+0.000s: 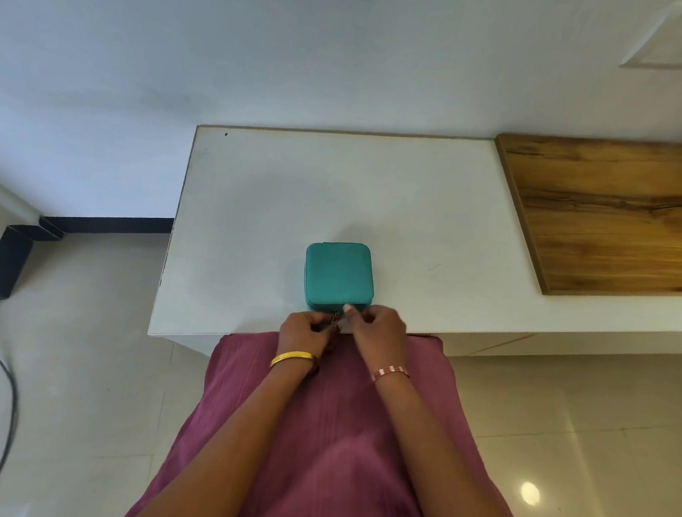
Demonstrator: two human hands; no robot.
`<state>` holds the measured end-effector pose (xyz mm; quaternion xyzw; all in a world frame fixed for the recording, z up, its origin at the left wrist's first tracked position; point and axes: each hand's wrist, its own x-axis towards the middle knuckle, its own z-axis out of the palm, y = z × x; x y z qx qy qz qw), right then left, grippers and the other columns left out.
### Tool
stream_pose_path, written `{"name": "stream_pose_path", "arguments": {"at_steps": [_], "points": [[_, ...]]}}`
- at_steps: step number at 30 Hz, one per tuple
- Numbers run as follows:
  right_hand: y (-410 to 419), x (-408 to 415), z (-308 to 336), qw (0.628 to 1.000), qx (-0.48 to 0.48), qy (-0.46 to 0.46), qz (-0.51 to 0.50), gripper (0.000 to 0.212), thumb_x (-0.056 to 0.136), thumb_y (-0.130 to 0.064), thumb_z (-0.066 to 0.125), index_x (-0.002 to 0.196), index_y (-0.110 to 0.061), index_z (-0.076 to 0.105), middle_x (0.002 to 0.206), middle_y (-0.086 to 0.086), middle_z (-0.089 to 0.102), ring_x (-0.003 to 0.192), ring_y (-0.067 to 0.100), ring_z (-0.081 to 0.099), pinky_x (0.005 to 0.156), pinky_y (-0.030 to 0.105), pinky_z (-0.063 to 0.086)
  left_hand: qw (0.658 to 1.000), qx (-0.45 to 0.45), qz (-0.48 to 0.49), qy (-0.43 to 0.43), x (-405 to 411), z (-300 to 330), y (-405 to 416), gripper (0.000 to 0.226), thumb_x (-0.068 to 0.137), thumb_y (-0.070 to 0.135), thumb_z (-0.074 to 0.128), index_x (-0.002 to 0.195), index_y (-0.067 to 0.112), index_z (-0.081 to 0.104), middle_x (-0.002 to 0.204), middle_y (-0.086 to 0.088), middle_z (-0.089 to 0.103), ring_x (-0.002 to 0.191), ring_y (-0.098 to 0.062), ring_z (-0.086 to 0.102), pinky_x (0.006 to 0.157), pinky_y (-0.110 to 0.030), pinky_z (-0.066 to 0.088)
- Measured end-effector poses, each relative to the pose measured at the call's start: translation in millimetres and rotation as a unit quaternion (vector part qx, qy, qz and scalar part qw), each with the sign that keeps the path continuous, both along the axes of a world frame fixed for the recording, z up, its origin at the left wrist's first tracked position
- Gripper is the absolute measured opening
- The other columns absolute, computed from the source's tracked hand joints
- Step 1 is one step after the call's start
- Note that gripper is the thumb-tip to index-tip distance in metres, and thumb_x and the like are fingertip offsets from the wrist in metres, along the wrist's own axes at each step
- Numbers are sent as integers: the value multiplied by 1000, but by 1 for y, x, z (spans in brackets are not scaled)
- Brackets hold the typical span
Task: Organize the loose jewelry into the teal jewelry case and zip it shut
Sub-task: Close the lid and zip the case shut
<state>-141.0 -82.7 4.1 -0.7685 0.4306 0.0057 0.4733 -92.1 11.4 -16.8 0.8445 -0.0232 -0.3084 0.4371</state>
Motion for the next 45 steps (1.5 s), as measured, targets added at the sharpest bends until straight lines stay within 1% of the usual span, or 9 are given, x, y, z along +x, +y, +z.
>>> {"name": "stream_pose_path", "arguments": {"at_steps": [2, 6, 10, 14, 18, 20, 23, 32, 45], "points": [[7, 4, -6, 999, -12, 8, 42, 31, 84, -31, 63, 66, -5, 62, 76, 15, 68, 68, 24, 57, 56, 24, 29, 998, 32, -36, -39, -2, 5, -1, 26, 85, 10, 57, 109, 4, 64, 107, -15, 68, 96, -26, 63, 82, -22, 42], [10, 4, -11, 997, -35, 2, 72, 25, 84, -24, 63, 70, -4, 67, 81, 16, 71, 73, 25, 61, 58, 24, 31, 996, 54, -52, -49, -5, 8, 4, 28, 86, 3, 50, 109, 6, 64, 112, -15, 67, 105, -27, 60, 94, -26, 41], [9, 5, -13, 995, -59, -5, 80, 19, 81, -18, 61, 73, -2, 67, 83, 17, 70, 74, 26, 61, 62, 26, 38, 994, 67, 43, -71, -5, 9, 13, 30, 86, 5, 50, 114, 7, 61, 107, -17, 68, 99, -28, 63, 98, -31, 42], [13, 6, -16, 991, -92, 14, 100, 20, 84, -19, 54, 75, -2, 59, 84, 20, 66, 76, 31, 59, 62, 33, 42, 985, -36, 158, -61, -1, 17, 7, 42, 87, 24, 57, 127, 12, 48, 119, -17, 60, 94, -30, 64, 90, -46, 51], [4, 3, -13, 977, -135, 28, 160, 22, 90, -18, 49, 87, 1, 61, 93, 20, 66, 85, 32, 60, 66, 30, 41, 988, -55, 125, -68, 6, 18, -1, 48, 84, 24, 60, 130, 19, 46, 126, -15, 57, 97, -28, 62, 90, -46, 51], [-8, 1, -12, 966, -174, 43, 186, 24, 91, -18, 47, 89, 0, 62, 95, 19, 66, 87, 31, 60, 66, 28, 38, 988, -59, 118, -77, 6, 17, -3, 46, 85, 21, 60, 129, 18, 48, 124, -13, 59, 100, -25, 61, 95, -34, 46], [-29, -2, -13, 947, -228, 65, 215, 25, 93, -18, 44, 96, -1, 63, 100, 18, 66, 92, 31, 60, 71, 31, 41, 989, -34, 107, -96, 6, 13, -3, 46, 86, 19, 58, 130, 16, 47, 123, -11, 60, 105, -22, 59, 88, -20, 38], [-72, 28, -14, 884, -358, 77, 291, 22, 93, -9, 41, 97, -2, 62, 99, 18, 65, 93, 34, 58, 69, 34, 42, 988, -27, 111, -102, 13, 11, -5, 49, 83, 10, 60, 130, 16, 48, 126, -7, 59, 107, -22, 61, 91, -24, 41], [-91, 110, -13, 827, -405, 18, 390, 26, 90, -7, 40, 103, -6, 63, 101, 17, 64, 96, 34, 57, 66, 32, 36, 995, -5, 47, -88, 29, 14, -2, 53, 80, 5, 62, 128, 19, 47, 126, -8, 59, 104, -25, 63, 94, -33, 46]]}}
